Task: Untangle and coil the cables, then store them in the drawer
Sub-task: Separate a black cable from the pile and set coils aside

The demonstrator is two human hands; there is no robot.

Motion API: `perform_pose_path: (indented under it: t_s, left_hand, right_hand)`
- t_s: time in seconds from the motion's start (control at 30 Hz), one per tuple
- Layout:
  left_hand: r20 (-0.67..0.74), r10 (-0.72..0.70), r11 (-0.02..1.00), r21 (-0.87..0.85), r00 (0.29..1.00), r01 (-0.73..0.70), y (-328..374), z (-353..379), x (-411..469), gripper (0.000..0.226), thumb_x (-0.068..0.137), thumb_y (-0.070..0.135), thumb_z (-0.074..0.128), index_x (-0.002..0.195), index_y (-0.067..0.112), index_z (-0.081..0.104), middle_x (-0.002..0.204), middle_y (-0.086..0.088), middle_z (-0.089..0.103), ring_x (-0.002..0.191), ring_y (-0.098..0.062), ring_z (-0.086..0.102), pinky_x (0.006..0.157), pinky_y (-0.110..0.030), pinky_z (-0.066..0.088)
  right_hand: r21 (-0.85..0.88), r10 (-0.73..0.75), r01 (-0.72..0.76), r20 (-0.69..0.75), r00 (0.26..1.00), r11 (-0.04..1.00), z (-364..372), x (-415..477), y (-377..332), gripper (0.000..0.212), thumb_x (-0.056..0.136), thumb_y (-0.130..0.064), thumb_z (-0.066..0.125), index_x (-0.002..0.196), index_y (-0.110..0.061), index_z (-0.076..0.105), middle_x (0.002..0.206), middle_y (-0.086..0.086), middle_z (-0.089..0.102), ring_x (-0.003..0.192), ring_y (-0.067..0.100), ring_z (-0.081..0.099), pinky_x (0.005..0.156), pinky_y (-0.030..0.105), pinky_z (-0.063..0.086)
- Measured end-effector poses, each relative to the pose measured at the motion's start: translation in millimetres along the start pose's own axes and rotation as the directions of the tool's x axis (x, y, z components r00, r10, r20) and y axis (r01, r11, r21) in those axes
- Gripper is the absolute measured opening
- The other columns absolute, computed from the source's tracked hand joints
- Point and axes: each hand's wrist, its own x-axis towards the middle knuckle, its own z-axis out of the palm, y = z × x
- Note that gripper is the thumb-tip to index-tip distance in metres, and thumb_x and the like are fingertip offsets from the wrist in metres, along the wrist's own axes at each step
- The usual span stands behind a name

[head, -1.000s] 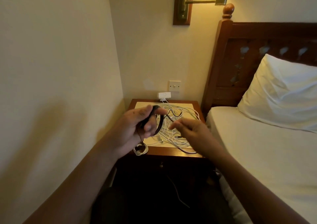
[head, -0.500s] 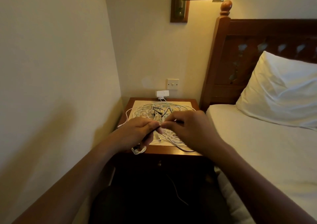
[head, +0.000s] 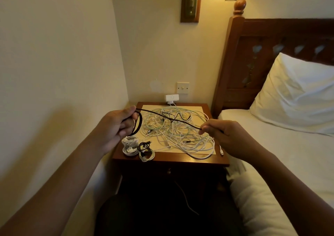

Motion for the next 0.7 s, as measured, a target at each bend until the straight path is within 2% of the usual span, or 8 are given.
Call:
perform_pose_path:
  t_s: [0.1,0.2,0.27,0.37,0.43,0.57,0.63,0.7]
  left_hand:
    - [0.016,-0.032,0.975,0.222,0.999,0.028,-11,-1,2,0.039,0.099,0.039,0.059,0.082,0.004,0.064,0.057,-0.001,0.025,0.047,-0.013,0.022,0.048,-0.025,0.019]
    - [0.173,-0.159,0.928,0.362,0.972,0.088,-13,5,-10,0.039,0.096,0.039,0.06,0.078,0.005,0.067,0.056,-0.001,0.024,0.047,-0.013,0.021,0.043,-0.021,0.018]
    - [0.241,-0.194,0.926,0.364,0.951,0.097,-10,13,-15,0.04,0.097,0.04,0.062,0.077,0.004,0.066,0.053,0.001,0.024,0.045,-0.012,0.021,0.045,-0.023,0.016]
    - [0.202,-0.139,0.962,0.26,0.969,0.084,-1,22,-16,0.04,0.095,0.04,0.062,0.076,0.005,0.065,0.052,0.001,0.021,0.044,-0.013,0.019,0.047,-0.027,0.013]
    - [0.162,-0.096,0.967,0.249,0.982,0.054,7,27,-17,0.042,0.099,0.037,0.056,0.074,0.005,0.064,0.051,0.0,0.021,0.045,-0.014,0.018,0.047,-0.028,0.013]
    - [0.204,-0.07,0.926,0.377,0.976,-0.012,21,42,-23,0.043,0.104,0.031,0.051,0.075,0.002,0.063,0.05,-0.001,0.025,0.045,-0.014,0.021,0.042,-0.021,0.019]
    - [0.211,-0.073,0.9,0.435,0.975,-0.027,20,48,-23,0.043,0.104,0.031,0.051,0.075,0.003,0.064,0.05,0.002,0.028,0.046,-0.012,0.023,0.042,-0.022,0.02]
    - [0.185,-0.065,0.899,0.437,0.981,-0.023,17,49,-20,0.042,0.105,0.031,0.052,0.075,0.002,0.063,0.05,0.003,0.029,0.046,-0.012,0.023,0.043,-0.022,0.02]
  right_hand:
    - [-0.016,-0.011,0.01,-0.05,0.999,1.0,-11,-1,-2,0.02,0.102,-0.025,0.058,0.104,-0.029,0.077,0.097,-0.021,0.073,0.093,0.001,0.067,0.074,0.011,0.05]
    - [-0.086,0.025,-0.038,-0.15,0.988,0.996,-25,-2,12,0.018,0.098,-0.016,0.066,0.107,-0.023,0.079,0.097,-0.011,0.075,0.091,0.005,0.068,0.07,0.015,0.048]
    - [-0.152,0.027,-0.054,-0.174,0.984,0.987,-27,-4,21,0.018,0.094,-0.011,0.071,0.105,-0.022,0.081,0.095,-0.008,0.074,0.089,0.005,0.066,0.07,0.019,0.046]
    - [-0.186,0.025,-0.054,-0.159,0.987,0.981,-16,-8,23,0.018,0.092,-0.01,0.074,0.106,-0.02,0.081,0.096,-0.009,0.07,0.088,0.002,0.061,0.07,0.017,0.044]
    - [-0.185,0.052,-0.067,-0.083,0.995,0.98,-8,-10,18,0.019,0.095,-0.012,0.071,0.109,-0.023,0.079,0.099,-0.012,0.069,0.093,0.004,0.062,0.073,0.017,0.047]
    - [-0.106,0.223,-0.201,0.282,0.933,0.974,3,-12,3,0.022,0.102,-0.02,0.063,0.118,-0.035,0.062,0.107,-0.013,0.072,0.101,0.007,0.065,0.089,0.028,0.055]
    - [-0.017,0.165,-0.169,0.318,0.934,0.986,12,-10,-4,0.02,0.105,-0.023,0.057,0.12,-0.035,0.061,0.096,-0.012,0.074,0.095,0.007,0.067,0.09,0.034,0.055]
    - [0.115,0.121,-0.151,0.237,0.964,0.982,18,-9,-11,0.018,0.107,-0.022,0.051,0.113,-0.031,0.066,0.085,-0.005,0.073,0.084,0.012,0.067,0.084,0.039,0.056]
